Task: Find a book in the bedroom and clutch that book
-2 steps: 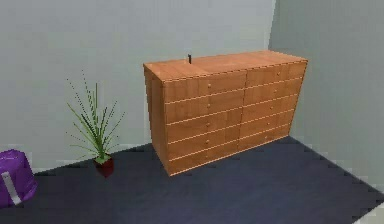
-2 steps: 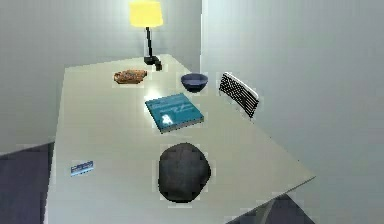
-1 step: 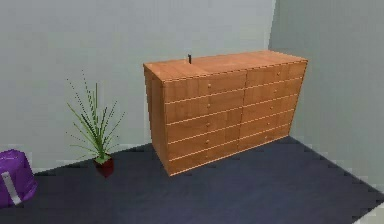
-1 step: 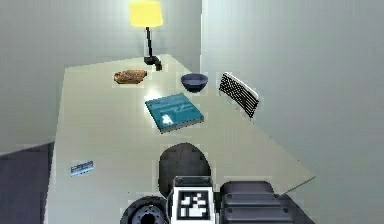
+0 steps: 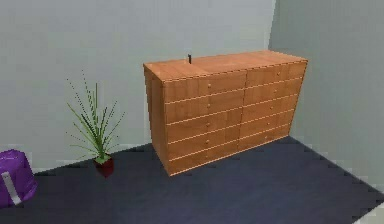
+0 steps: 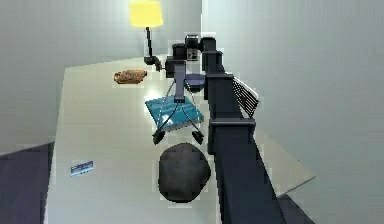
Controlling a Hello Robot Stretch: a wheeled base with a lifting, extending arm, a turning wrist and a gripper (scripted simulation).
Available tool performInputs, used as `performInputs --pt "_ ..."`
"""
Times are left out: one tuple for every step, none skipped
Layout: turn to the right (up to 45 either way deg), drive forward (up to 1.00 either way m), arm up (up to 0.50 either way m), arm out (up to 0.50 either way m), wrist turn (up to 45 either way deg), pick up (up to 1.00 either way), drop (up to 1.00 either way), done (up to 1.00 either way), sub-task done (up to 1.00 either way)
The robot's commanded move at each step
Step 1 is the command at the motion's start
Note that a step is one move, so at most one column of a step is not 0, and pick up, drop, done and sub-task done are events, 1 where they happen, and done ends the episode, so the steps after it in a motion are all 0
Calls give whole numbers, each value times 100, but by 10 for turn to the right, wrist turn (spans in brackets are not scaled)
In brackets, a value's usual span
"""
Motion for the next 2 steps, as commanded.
performInputs --pt "0 0 0 0 450 0 0 0 0" --pt "0 0 0 0 450 0 0 0 0"
